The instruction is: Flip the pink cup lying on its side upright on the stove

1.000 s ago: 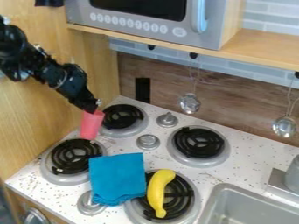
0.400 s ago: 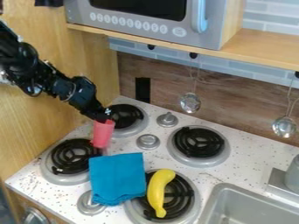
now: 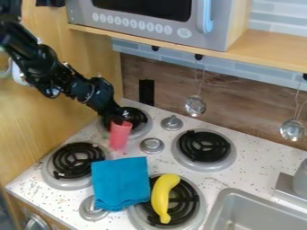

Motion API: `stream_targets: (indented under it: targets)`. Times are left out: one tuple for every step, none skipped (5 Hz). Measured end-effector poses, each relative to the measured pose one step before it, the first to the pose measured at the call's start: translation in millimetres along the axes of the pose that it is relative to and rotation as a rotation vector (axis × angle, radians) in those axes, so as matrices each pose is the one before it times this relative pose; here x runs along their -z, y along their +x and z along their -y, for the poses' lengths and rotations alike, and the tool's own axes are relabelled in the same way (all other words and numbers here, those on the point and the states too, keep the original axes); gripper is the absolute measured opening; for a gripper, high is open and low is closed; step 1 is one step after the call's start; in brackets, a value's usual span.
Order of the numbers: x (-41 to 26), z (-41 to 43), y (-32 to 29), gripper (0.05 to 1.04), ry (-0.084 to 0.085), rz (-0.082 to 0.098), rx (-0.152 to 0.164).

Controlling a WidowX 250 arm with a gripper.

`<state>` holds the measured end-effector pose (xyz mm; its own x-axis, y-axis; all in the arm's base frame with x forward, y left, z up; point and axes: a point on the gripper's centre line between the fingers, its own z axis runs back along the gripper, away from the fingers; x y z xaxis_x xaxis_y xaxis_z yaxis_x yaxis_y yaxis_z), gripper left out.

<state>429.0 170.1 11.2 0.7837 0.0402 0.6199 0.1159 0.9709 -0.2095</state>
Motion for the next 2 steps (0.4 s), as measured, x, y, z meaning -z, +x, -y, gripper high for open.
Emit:
stream_targets:
  targets:
    - [10.87,6.50,9.73,0.082,0.0051,0.0163,0.0053]
    - [10.02,2.37,4.48,0.082,0.0081,0.0058,0.0052]
